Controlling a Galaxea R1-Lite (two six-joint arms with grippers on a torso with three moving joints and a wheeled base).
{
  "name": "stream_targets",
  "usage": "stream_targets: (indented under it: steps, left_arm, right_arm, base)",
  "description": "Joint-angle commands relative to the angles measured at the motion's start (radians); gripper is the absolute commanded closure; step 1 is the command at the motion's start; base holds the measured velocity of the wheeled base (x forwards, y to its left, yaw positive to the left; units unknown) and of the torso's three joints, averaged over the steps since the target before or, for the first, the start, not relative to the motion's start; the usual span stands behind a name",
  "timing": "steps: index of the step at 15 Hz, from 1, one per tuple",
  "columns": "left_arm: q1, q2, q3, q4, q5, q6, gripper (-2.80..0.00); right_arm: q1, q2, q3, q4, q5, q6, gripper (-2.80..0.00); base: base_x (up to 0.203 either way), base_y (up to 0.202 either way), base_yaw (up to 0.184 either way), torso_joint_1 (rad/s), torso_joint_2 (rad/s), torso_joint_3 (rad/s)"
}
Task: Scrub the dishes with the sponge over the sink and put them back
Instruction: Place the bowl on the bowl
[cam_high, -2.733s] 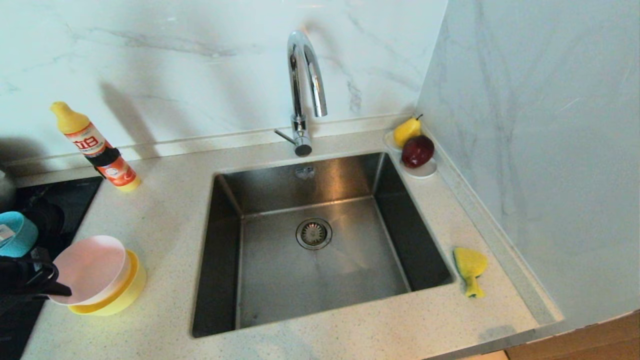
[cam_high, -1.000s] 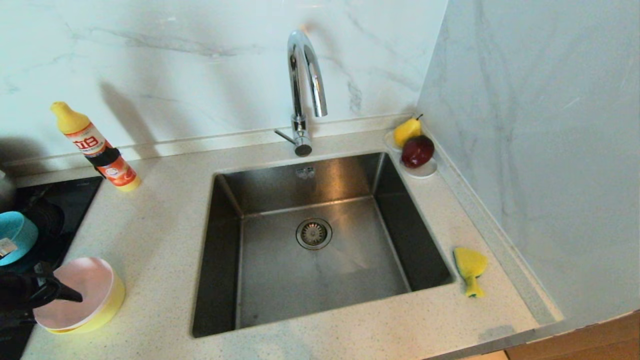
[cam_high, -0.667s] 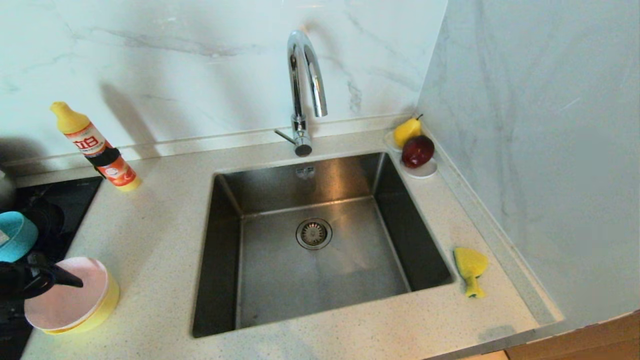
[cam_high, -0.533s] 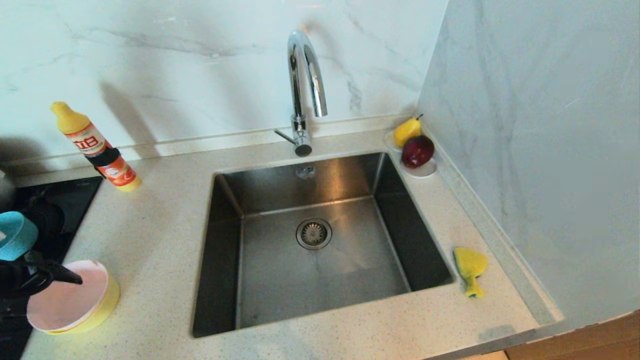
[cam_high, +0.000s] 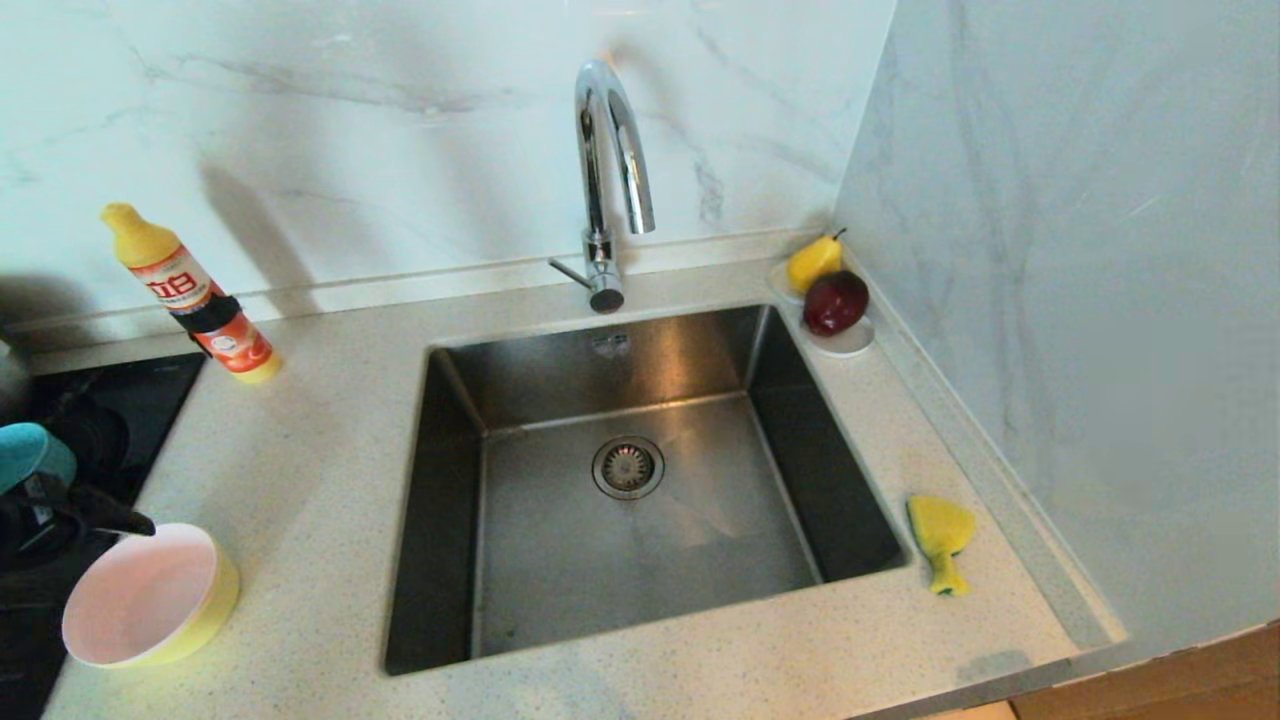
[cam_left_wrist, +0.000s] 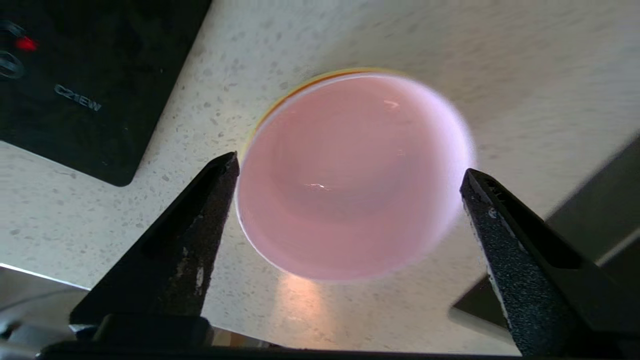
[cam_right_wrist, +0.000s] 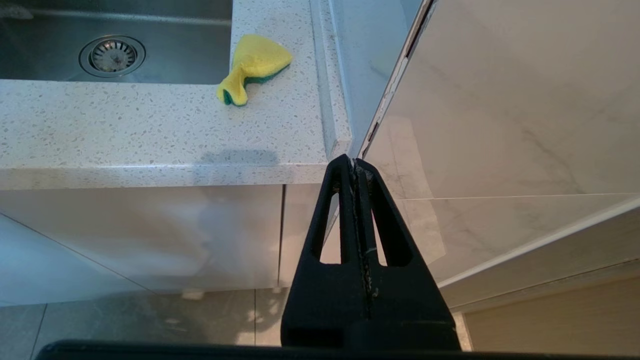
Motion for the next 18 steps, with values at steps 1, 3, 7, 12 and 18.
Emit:
stream_targets:
  steps: [1, 3, 7, 12, 18]
  left_arm:
    - [0.0, -0.044, -0.047, 0.032, -0.003, -0.023, 0.0]
    - [0.001, -0.046, -0.1, 0.038, 0.005, -0.101, 0.0]
    - [0.038, 0.008, -0.212, 0.041, 0.053, -0.215, 0.0]
    - [0.129, 0.143, -0.391, 0.058, 0.074, -0.34, 0.0]
    - [0.231, 0.319, -0.639, 0.151, 0.072, -0.445, -2.8]
  right_arm:
    - [0.0, -0.001, 0.0, 0.0, 0.0, -0.001, 0.0]
    - [0.0, 0.0, 0.0, 0.0, 0.0, -0.001, 0.0]
    - [0.0, 0.0, 0.0, 0.0, 0.0, -0.002, 0.0]
    - [0.0, -0.002, 0.0, 0.0, 0.0, -0.002, 0.0]
    - [0.0, 0.0, 0.0, 0.0, 0.0, -0.001, 0.0]
  base:
    - [0.0, 0.0, 0.0, 0.0, 0.0, 0.0]
    - [0.0, 0.0, 0.0, 0.0, 0.0, 0.0]
    - [0.0, 0.0, 0.0, 0.0, 0.0, 0.0]
    - [0.0, 0.0, 0.0, 0.0, 0.0, 0.0]
    - [0.0, 0.0, 0.0, 0.0, 0.0, 0.0]
